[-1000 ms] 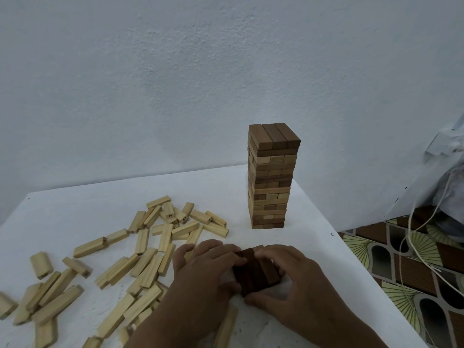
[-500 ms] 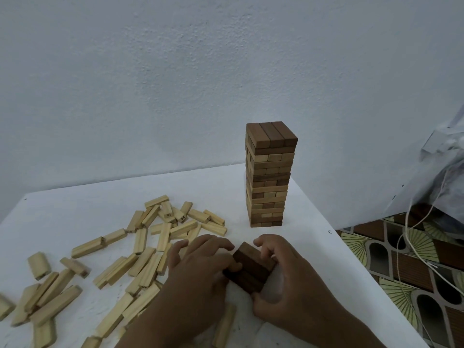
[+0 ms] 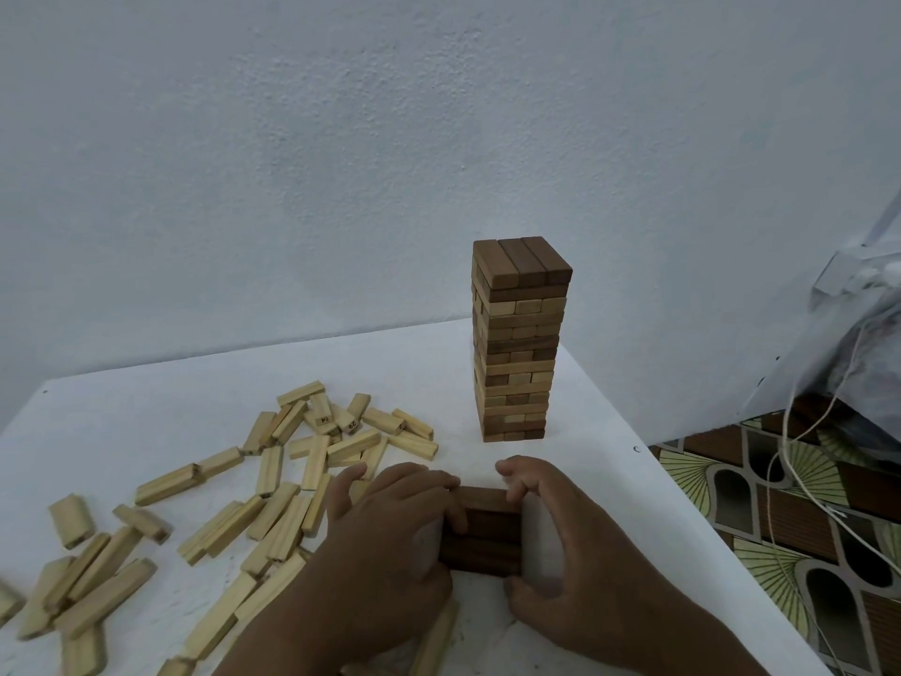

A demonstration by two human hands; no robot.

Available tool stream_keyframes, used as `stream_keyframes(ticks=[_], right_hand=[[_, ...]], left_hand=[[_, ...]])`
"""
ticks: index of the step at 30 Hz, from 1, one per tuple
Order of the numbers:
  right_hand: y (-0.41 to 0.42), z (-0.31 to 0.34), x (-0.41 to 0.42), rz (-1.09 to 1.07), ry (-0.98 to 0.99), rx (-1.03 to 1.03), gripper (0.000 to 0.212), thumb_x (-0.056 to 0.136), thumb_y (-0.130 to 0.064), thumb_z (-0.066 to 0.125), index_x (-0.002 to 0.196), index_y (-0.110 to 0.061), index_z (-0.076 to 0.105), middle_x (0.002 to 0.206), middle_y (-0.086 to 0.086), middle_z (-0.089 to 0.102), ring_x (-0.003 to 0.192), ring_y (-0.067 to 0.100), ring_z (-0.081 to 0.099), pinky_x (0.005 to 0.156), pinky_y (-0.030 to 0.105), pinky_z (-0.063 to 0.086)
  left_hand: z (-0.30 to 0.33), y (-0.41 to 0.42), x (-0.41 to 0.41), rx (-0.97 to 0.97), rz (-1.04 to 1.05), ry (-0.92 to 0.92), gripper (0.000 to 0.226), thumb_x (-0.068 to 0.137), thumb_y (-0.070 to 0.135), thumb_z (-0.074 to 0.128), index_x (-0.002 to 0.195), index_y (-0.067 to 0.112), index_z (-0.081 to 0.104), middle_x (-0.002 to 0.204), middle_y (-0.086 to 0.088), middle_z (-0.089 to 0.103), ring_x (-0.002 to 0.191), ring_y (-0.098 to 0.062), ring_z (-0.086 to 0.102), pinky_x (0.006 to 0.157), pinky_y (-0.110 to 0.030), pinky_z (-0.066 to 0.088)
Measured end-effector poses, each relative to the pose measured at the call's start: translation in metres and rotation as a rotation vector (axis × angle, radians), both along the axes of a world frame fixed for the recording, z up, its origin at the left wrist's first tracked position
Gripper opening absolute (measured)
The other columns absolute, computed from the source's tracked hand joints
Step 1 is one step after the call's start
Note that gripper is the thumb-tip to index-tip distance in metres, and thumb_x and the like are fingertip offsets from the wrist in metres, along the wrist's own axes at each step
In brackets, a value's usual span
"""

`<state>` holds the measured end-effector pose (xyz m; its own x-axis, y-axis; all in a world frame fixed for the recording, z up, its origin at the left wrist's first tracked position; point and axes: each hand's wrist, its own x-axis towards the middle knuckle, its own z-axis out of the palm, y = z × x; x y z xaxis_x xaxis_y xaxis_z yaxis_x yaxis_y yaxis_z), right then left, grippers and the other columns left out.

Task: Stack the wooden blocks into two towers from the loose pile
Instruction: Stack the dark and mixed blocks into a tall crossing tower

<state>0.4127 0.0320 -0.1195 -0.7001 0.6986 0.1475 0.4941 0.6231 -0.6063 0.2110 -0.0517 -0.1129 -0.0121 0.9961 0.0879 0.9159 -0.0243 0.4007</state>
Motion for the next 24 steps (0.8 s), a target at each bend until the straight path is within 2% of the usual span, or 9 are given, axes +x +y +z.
stream_keyframes(ticks=[4, 10, 16, 19, 22, 24], right_hand=[[0.006, -0.008, 0.003, -0.048, -0.010, 0.027, 0.062, 0.062, -0.057, 0.066, 0.112, -0.049, 0.030, 0.113, -0.036, 0.041, 0.113, -0.004, 0.040, 0.093, 0.016, 0.039], [0.006, -0.010, 0.002, -0.048, 0.032, 0.039, 0.056, 0.062, -0.053, 0.067, 0.107, -0.047, 0.036, 0.107, -0.031, 0.047, 0.106, -0.001, 0.046, 0.090, 0.021, 0.045], [0.005, -0.005, 0.002, -0.067, 0.059, -0.037, 0.058, 0.062, -0.048, 0.071, 0.107, -0.049, 0.033, 0.111, -0.031, 0.049, 0.108, -0.001, 0.047, 0.091, 0.022, 0.046], [0.003, 0.002, 0.005, -0.088, 0.115, -0.093, 0.064, 0.065, -0.038, 0.079, 0.108, -0.047, 0.033, 0.119, -0.038, 0.045, 0.112, -0.004, 0.047, 0.088, 0.010, 0.043], [-0.002, 0.017, 0.007, -0.130, 0.181, -0.049, 0.065, 0.067, -0.028, 0.084, 0.110, -0.040, 0.036, 0.119, -0.053, 0.035, 0.117, -0.020, 0.035, 0.081, -0.007, 0.031], [-0.003, 0.029, 0.008, -0.158, 0.230, -0.030, 0.061, 0.067, -0.018, 0.086, 0.109, -0.026, 0.042, 0.115, -0.056, 0.035, 0.115, -0.024, 0.034, 0.079, -0.010, 0.028]], left_hand=[[-0.002, 0.002, -0.004, -0.003, 0.003, 0.010, 0.027, 0.071, 0.040, 0.053, 0.098, 0.046, 0.051, 0.125, 0.045, 0.039, 0.132, 0.019, 0.014, 0.116, -0.039, -0.012], [0.001, 0.004, -0.003, -0.048, 0.001, 0.054, 0.028, 0.074, 0.040, 0.053, 0.101, 0.046, 0.047, 0.136, 0.044, 0.031, 0.135, 0.016, -0.002, 0.113, -0.041, -0.018], [0.006, 0.002, -0.004, -0.012, 0.017, -0.046, 0.031, 0.068, 0.046, 0.060, 0.095, 0.046, 0.047, 0.122, 0.039, 0.044, 0.127, 0.022, 0.018, 0.116, -0.038, -0.011], [0.010, 0.002, -0.005, 0.048, 0.048, -0.156, 0.044, 0.062, 0.045, 0.067, 0.098, 0.046, 0.042, 0.117, 0.037, 0.051, 0.121, 0.019, 0.031, 0.116, -0.038, 0.001], [0.020, 0.001, -0.004, 0.119, 0.077, -0.274, 0.054, 0.065, 0.041, 0.076, 0.102, 0.047, 0.037, 0.119, 0.045, 0.049, 0.117, 0.021, 0.033, 0.107, -0.028, 0.018], [0.029, 0.001, -0.002, 0.157, 0.082, -0.367, 0.057, 0.064, 0.041, 0.077, 0.104, 0.045, 0.038, 0.121, 0.040, 0.053, 0.118, 0.005, 0.045, 0.102, -0.033, 0.033]])
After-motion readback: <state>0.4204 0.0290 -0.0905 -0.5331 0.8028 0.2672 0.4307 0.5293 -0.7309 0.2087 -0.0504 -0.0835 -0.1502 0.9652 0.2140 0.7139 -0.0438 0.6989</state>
